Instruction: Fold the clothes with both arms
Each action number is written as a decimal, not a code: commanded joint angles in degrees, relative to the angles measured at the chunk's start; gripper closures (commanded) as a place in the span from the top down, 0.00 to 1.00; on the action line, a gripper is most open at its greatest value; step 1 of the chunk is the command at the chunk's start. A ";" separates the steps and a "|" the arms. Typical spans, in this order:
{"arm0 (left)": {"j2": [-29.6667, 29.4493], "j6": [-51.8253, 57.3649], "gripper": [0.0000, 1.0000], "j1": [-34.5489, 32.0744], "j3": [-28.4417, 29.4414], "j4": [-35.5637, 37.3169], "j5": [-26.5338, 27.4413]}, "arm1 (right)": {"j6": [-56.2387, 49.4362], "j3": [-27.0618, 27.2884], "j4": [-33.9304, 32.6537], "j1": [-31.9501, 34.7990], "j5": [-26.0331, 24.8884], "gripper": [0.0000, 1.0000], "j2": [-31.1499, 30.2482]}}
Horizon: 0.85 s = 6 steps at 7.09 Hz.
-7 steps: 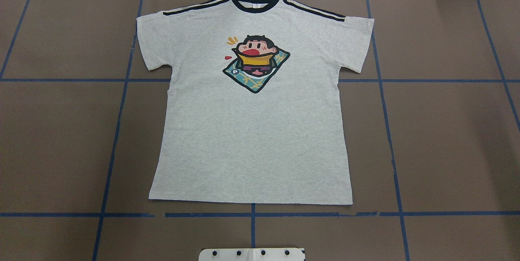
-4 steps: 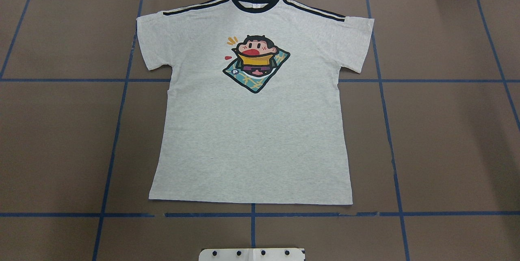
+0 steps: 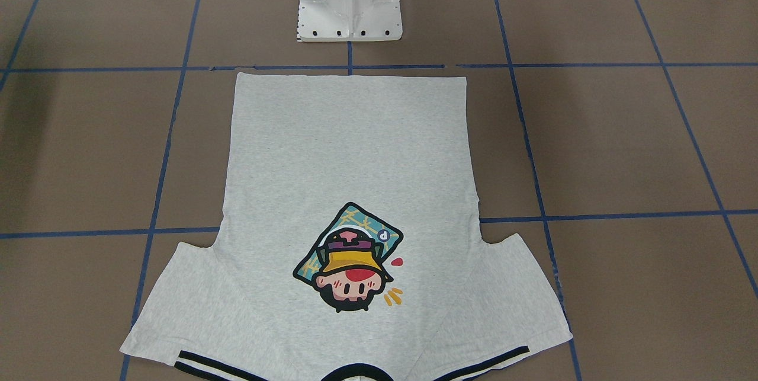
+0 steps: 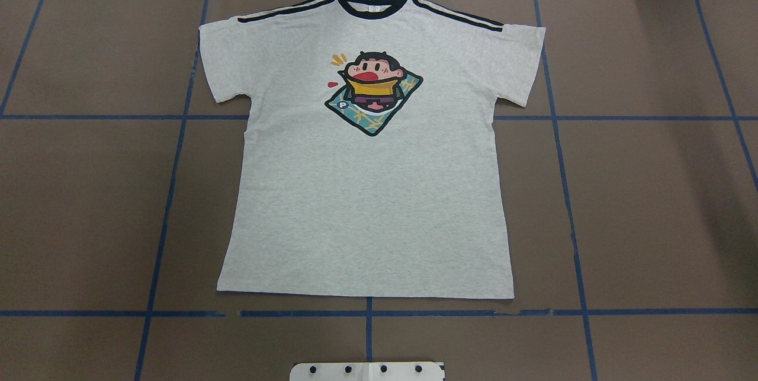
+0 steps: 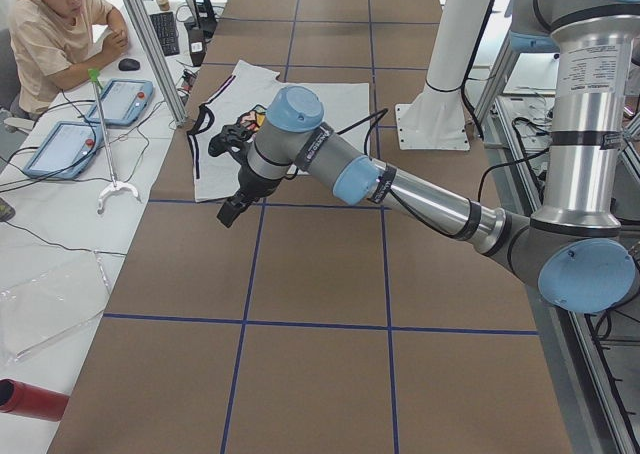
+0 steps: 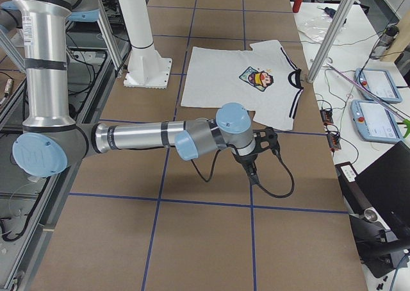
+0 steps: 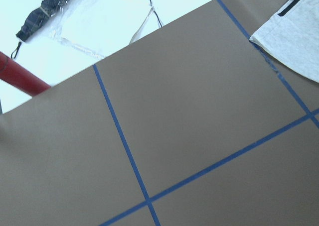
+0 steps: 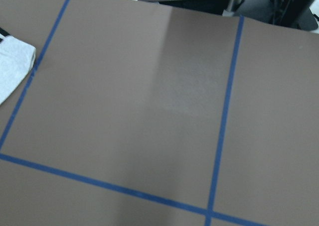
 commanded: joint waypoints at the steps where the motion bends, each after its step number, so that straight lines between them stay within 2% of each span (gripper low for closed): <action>1: -0.44 -0.05 1.00 0.00 0.51 -0.87 -2.52 | 18.12 -7.92 6.60 -7.32 0.47 1.00 11.29; 2: -0.44 0.03 1.00 0.00 0.33 -0.87 -2.53 | 27.27 -10.90 9.59 -10.76 -0.32 1.00 16.30; 4: -0.36 0.03 1.00 0.00 0.07 -0.87 -2.61 | 43.35 -21.51 25.45 -18.83 -8.63 0.99 23.60; 5: -0.36 0.03 1.00 0.00 0.07 -0.87 -2.61 | 48.31 -26.79 31.09 -23.92 -17.55 0.99 27.12; 6: -0.44 0.03 1.00 0.00 0.15 -0.87 -2.61 | 51.67 -33.97 41.07 -26.67 -21.38 0.99 28.38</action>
